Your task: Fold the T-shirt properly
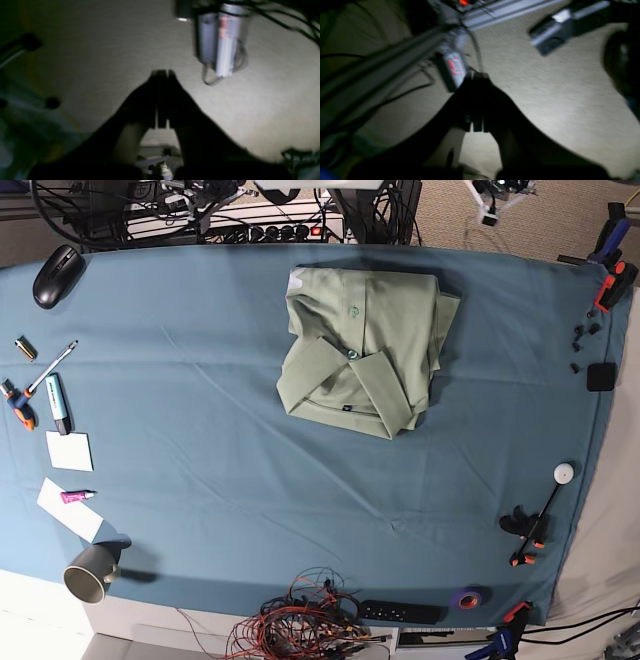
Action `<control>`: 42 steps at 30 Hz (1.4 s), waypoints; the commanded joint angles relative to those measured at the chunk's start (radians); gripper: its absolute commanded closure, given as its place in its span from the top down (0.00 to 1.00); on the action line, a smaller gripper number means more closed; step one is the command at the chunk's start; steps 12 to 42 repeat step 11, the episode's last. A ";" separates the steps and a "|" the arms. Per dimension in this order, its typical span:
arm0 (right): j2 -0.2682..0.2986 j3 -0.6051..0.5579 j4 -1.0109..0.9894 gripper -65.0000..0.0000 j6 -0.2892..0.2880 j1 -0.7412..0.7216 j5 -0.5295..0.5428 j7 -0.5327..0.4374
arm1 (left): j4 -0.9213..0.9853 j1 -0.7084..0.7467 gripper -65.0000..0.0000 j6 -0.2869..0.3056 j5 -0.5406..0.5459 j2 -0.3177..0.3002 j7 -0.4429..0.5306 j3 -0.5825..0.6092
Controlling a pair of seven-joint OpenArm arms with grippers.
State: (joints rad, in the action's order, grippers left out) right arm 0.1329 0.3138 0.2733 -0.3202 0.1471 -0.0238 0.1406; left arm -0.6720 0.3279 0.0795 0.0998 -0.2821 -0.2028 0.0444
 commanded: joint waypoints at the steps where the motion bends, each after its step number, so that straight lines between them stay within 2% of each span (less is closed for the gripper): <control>1: 0.013 0.003 -0.006 0.00 0.019 -0.013 -0.023 -0.013 | 0.013 -0.005 0.00 -0.018 0.000 0.003 0.009 -0.002; 4: 0.014 0.003 -0.013 0.00 0.060 -0.028 -0.056 -0.012 | 0.072 -0.048 0.00 -0.039 0.001 0.023 0.013 -0.002; 11: 0.010 0.003 -0.012 0.00 0.055 -0.010 -0.055 -0.019 | 0.152 -0.117 0.00 -0.035 0.013 0.089 0.006 -0.002; 42: 0.010 0.003 -0.012 0.00 0.055 -0.010 -0.055 -0.019 | 0.152 -0.117 0.00 -0.035 0.013 0.089 0.006 -0.002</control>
